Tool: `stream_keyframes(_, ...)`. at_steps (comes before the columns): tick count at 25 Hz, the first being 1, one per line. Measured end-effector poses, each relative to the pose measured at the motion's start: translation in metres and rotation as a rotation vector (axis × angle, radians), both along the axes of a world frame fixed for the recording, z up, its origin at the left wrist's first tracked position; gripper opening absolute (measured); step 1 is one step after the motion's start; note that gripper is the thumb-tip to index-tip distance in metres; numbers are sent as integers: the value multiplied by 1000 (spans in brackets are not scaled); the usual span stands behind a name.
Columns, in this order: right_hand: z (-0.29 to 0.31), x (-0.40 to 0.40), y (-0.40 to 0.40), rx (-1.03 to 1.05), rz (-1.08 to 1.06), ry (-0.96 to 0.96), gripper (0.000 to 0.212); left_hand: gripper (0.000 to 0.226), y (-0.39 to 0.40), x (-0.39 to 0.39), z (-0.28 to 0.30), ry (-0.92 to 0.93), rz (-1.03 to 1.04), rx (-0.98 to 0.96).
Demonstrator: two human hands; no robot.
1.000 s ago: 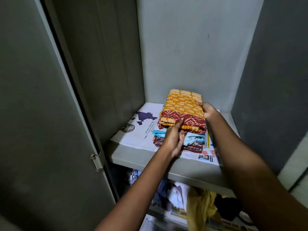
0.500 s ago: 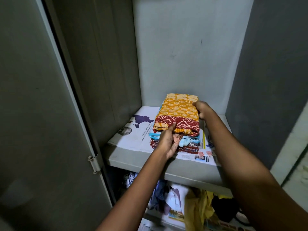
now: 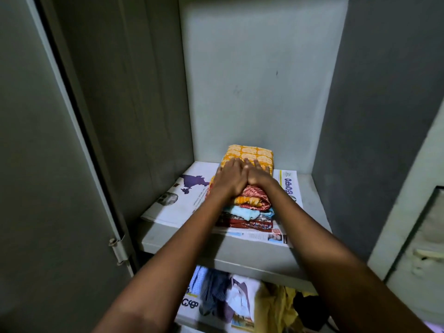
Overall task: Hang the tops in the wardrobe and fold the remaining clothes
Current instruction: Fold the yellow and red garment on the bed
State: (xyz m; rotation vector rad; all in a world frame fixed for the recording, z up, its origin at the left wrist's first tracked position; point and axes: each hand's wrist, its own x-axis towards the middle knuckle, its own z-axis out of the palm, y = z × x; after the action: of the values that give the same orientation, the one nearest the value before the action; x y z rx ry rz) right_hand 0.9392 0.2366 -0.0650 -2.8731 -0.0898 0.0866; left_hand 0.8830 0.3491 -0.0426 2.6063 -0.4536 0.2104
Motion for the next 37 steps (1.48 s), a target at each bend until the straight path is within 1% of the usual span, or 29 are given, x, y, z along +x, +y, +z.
stream_keyframes(1,-1,2,-1,15,-13,-12,57,53,0,6,-14,48,41,137)
stream_keyframes(2,-2,5,-3,17,-28,-28,54,55,1,10,-23,67,79,221)
stream_keyframes(3,-3,11,-6,19,-49,-42,52,57,1,12,-27,69,96,261)
stream_keyframes(5,0,22,-14,40,-107,-54,53,66,4,14,-26,87,89,287)
stream_keyframes(8,3,38,-25,117,-232,-57,60,96,8,12,-25,162,48,283)
stream_keyframes(10,3,43,-24,120,-277,-70,66,111,10,16,-25,191,28,291)
stream_keyframes(12,0,38,-17,57,-256,-81,76,117,12,21,-25,192,17,303)
stream_keyframes(15,-3,23,-15,66,-197,-23,93,119,13,22,-26,183,11,321)
stream_keyframes(17,-3,11,-12,74,-170,12,96,118,14,20,-27,165,10,335)
stream_keyframes(22,0,-20,-8,139,-93,135,91,112,15,13,-28,121,12,316)
stream_keyframes(24,3,-34,-9,227,-45,150,86,103,16,8,-27,111,11,251)
stream_keyframes(27,3,-58,-5,280,-28,126,75,82,17,1,-30,33,70,133)
stream_keyframes(30,2,-87,-2,292,3,85,67,64,19,-10,-36,20,96,172)
stream_keyframes(32,2,-111,0,318,-11,49,59,58,26,-21,-39,36,86,164)
stream_keyframes(34,-2,-138,6,450,-68,-13,54,56,35,-39,-40,56,57,144)
stream_keyframes(35,-3,-153,9,577,-77,-50,50,55,39,-51,-41,52,27,120)
stream_keyframes(36,-3,-172,14,751,-96,-75,47,54,42,-66,-43,41,-11,61)
stream_keyframes(37,-3,-191,18,941,-127,-70,44,52,45,-82,-46,43,-57,-64)
